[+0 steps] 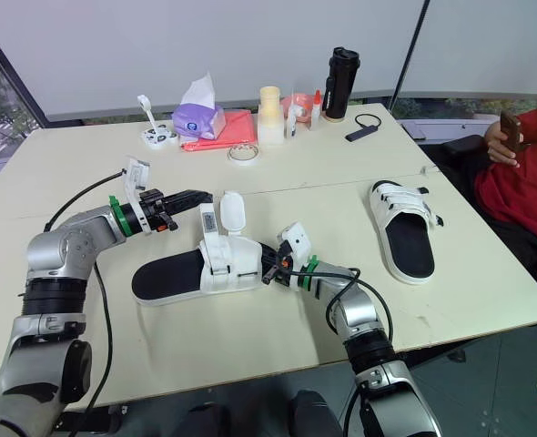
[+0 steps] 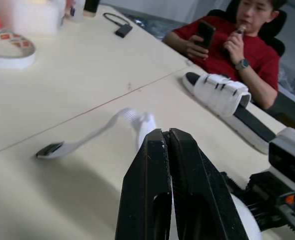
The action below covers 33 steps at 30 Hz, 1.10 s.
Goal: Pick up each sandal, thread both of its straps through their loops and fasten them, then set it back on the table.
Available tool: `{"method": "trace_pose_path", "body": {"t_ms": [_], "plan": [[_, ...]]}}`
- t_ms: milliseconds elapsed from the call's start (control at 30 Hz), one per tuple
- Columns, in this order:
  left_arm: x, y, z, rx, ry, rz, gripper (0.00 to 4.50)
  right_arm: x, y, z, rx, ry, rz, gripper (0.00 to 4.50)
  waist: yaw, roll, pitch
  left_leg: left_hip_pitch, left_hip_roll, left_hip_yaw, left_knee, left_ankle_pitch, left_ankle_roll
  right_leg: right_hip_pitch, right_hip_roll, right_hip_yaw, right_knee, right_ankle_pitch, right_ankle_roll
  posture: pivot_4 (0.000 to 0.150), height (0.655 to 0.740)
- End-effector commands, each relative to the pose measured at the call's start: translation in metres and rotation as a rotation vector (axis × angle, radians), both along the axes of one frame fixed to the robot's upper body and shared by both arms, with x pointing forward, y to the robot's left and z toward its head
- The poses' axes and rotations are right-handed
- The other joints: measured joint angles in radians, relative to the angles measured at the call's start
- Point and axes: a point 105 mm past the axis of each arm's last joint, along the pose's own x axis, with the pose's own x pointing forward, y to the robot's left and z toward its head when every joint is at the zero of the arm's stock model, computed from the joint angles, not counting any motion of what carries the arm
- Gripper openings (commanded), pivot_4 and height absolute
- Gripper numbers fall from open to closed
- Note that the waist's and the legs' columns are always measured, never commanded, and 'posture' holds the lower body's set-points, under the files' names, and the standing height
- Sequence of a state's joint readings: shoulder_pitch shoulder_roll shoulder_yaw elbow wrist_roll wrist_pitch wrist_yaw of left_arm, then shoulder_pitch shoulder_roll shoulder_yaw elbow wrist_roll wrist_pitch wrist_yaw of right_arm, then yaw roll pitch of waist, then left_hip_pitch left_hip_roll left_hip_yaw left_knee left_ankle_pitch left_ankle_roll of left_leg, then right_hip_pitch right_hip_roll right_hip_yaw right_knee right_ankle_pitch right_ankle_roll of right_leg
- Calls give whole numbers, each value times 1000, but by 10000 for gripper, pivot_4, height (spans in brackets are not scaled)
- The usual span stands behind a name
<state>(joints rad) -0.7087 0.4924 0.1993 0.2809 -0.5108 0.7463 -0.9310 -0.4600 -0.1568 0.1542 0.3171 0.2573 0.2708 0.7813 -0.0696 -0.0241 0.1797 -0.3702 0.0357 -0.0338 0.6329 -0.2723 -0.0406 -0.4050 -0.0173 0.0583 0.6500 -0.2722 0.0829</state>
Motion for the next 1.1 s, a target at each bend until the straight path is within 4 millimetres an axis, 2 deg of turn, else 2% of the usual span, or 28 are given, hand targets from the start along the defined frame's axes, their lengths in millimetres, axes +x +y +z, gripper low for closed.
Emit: {"method": "trace_pose_path", "body": {"t_ms": [33,100,200,300,367,467,567,600,700,867,933,1000,1100], "plan": [[-2,1,6,21,-42,-10,571,-11,-6,-46,-100,153,-20,0,0,0,0,0,0,0,0,0,0,0,0,0,0,0,0,1500,7400],[-1,0,-8,61,-19,-7,571,-11,-6,-46,-101,152,-19,0,0,0,0,0,0,0,0,0,0,0,0,0,0,0,0,1500,7400],[0,-1,-19,86,-4,-8,571,-11,-6,-46,-102,151,-17,0,0,0,0,0,0,0,0,0,0,0,0,0,0,0,0,1500,7400],[1,8,-53,127,72,17,571,-11,-5,-45,-103,146,-15,0,0,0,0,0,0,0,0,0,0,0,0,0,0,0,0,1500,7400],[3,14,-68,143,104,39,571,-11,-6,-45,-105,147,-17,0,-1,0,-1,0,0,0,0,0,0,0,0,0,0,0,0,1500,7400],[8,9,-78,173,96,39,571,-13,-6,-47,-109,151,-10,0,1,-1,-1,0,0,0,0,0,0,0,0,0,0,0,0,1500,7400],[12,3,-79,170,85,19,571,-12,-6,-46,-110,150,-10,0,3,-3,-3,0,0,0,0,0,0,0,0,0,0,0,0,1500,7400],[13,3,-79,165,86,16,6223,-12,-6,-46,-110,150,-11,0,3,-2,-4,0,0,0,0,0,0,0,0,-1,0,0,0,1500,7400],[15,1,-75,144,80,5,17751,-11,-7,-45,-110,149,-15,0,2,-2,-4,0,0,0,0,0,0,0,0,-1,0,0,0,1500,7400],[21,8,-63,119,47,35,44046,-13,-8,-47,-111,154,-16,0,2,-2,-4,0,0,0,0,0,0,0,0,-1,0,0,0,1500,7400],[23,17,-41,64,40,41,44590,-13,-8,-48,-111,156,-16,0,1,-3,-4,0,0,0,0,0,0,0,0,-1,0,0,0,1500,7400],[23,20,-32,39,39,40,44590,-13,-8,-48,-110,157,-16,0,1,-3,-4,-1,0,0,0,0,0,-1,0,-1,0,0,0,1500,7400],[26,25,5,-69,30,43,44590,-13,-7,-48,-109,159,-14,0,1,-3,-4,-1,0,0,0,0,0,-1,0,-1,0,0,0,1500,7400]]}}
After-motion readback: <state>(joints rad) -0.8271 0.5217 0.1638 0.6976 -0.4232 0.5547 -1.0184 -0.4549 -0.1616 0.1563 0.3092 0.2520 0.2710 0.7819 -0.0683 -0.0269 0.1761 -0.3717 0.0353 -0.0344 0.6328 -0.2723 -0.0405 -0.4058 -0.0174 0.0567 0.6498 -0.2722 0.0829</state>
